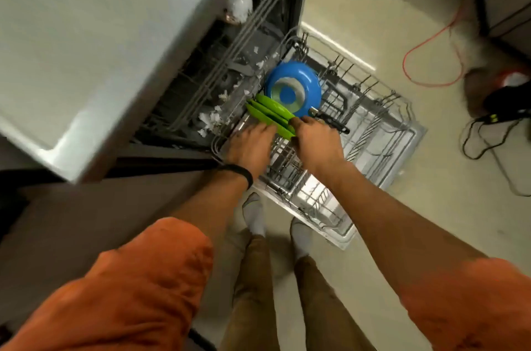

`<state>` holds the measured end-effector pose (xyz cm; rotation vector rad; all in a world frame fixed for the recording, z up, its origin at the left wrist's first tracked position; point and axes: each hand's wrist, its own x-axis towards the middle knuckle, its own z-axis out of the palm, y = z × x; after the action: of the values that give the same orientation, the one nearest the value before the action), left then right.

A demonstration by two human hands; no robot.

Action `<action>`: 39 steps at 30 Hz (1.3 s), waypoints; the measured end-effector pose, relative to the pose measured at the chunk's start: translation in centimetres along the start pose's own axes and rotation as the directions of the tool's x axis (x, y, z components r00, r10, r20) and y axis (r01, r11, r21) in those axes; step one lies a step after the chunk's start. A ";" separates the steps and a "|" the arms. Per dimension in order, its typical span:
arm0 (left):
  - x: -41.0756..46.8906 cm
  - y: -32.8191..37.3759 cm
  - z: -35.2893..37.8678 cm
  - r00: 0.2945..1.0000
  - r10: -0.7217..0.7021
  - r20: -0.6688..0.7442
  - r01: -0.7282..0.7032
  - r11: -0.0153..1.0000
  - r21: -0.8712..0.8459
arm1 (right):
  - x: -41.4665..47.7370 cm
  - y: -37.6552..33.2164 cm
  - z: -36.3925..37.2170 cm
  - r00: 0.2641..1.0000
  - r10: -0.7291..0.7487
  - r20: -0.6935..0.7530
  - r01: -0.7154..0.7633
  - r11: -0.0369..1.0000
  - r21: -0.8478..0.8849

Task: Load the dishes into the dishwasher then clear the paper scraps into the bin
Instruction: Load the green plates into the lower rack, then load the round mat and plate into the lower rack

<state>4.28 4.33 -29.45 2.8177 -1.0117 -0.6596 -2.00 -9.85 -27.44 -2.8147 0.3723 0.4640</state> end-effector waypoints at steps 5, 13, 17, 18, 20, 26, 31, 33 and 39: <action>-8.1 4.8 -9.3 0.992 -0.052 -0.118 0.045 0.997 -0.058 | -7.3 -1.7 -10.1 0.997 -0.055 -0.060 0.057 0.998 0.031; -19.4 7.5 -20.1 0.878 -0.119 -0.463 0.067 0.990 -0.127 | -17.6 -6.9 -21.2 0.938 -0.242 -0.247 0.253 0.967 0.014; -24.4 5.4 -22.4 0.773 -0.169 -0.611 0.113 0.985 -0.130 | -19.1 -11.0 -23.4 0.865 -0.377 -0.330 0.400 0.917 0.001; -26.0 4.3 -22.8 0.743 -0.202 -0.638 0.145 0.979 -0.142 | -19.2 -12.7 -23.7 0.842 -0.419 -0.339 0.441 0.898 -0.013; -28.9 2.1 -23.5 0.680 -0.265 -0.684 0.197 0.964 -0.177 | -19.4 -16.0 -24.2 0.795 -0.487 -0.361 0.515 0.857 -0.024; -40.9 -6.4 -22.8 0.471 -0.486 -0.736 0.395 0.862 -0.317 | -21.5 -29.0 -22.3 0.622 -0.708 -0.334 0.726 0.682 -0.093; -51.8 -13.5 -20.5 0.356 -0.584 -0.729 0.513 0.775 -0.370 | -25.2 -40.1 -18.6 0.486 -0.833 -0.265 0.840 0.529 -0.123; -55.6 -16.1 -19.6 0.317 -0.613 -0.724 0.556 0.738 -0.382 | -26.8 -44.5 -17.2 0.442 -0.867 -0.231 0.869 0.477 -0.130; -63.9 -22.1 -16.9 0.248 -0.700 -0.670 0.631 0.641 -0.436 | -29.0 -56.4 -13.6 0.364 -0.929 -0.063 0.911 0.369 -0.183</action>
<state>-19.70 60.12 4.76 2.7975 0.4446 0.6146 -8.41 44.63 7.10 -2.5858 -1.2635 -0.0287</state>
